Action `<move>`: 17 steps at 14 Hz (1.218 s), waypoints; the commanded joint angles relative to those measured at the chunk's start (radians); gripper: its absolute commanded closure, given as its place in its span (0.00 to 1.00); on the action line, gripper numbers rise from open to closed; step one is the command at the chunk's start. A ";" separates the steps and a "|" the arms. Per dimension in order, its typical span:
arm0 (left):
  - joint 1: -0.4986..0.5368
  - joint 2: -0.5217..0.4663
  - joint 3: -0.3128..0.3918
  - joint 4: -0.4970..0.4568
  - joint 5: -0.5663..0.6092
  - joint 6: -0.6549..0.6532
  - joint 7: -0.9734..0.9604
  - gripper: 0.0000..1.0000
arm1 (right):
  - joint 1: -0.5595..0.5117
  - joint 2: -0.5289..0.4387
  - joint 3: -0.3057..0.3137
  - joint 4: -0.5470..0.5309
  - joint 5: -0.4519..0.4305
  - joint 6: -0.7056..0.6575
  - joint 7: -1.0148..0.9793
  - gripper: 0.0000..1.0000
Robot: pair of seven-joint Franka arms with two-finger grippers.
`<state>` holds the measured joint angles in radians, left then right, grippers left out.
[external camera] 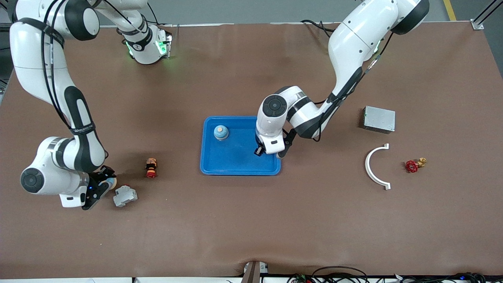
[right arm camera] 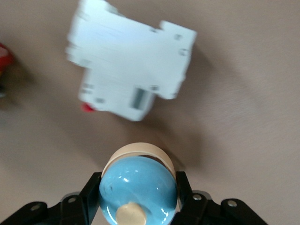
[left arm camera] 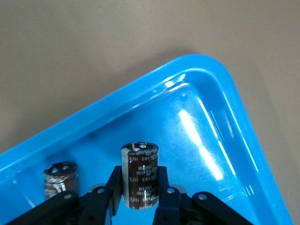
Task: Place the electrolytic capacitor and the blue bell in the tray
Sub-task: 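Carry the capacitor and bell over the blue tray with both grippers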
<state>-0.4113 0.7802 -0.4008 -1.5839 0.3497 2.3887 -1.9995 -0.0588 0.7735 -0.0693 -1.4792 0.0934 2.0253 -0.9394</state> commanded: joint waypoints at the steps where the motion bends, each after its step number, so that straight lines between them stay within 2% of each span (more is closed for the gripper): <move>1: -0.026 0.027 0.034 0.039 0.018 0.027 0.001 0.57 | 0.008 -0.097 0.031 -0.010 0.039 -0.156 0.172 0.85; 2: -0.027 0.031 0.040 0.039 0.020 0.029 0.004 0.12 | 0.026 -0.123 0.040 -0.009 0.039 -0.189 0.232 0.86; 3: -0.030 0.030 0.045 0.039 0.052 0.029 0.007 0.00 | 0.060 -0.153 0.040 -0.012 0.039 -0.219 0.305 0.87; 5: -0.038 0.013 0.043 0.039 0.121 0.026 0.005 0.00 | 0.131 -0.203 0.042 -0.012 0.039 -0.276 0.513 0.87; 7: -0.014 -0.010 0.045 0.064 0.137 0.011 0.043 0.00 | 0.200 -0.229 0.043 -0.015 0.048 -0.290 0.685 0.87; 10: 0.022 -0.088 0.043 0.074 0.117 -0.081 0.313 0.00 | 0.281 -0.229 0.042 -0.018 0.135 -0.261 0.882 0.87; 14: 0.120 -0.226 0.033 0.079 0.084 -0.244 0.551 0.00 | 0.385 -0.221 0.042 -0.101 0.224 -0.061 1.097 0.86; 17: 0.196 -0.324 0.031 0.079 0.084 -0.350 0.775 0.00 | 0.467 -0.197 0.045 -0.142 0.230 0.108 1.256 0.86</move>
<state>-0.2561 0.5299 -0.3640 -1.4766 0.4511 2.0944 -1.3509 0.3638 0.5721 -0.0189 -1.5954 0.3000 2.0665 0.2280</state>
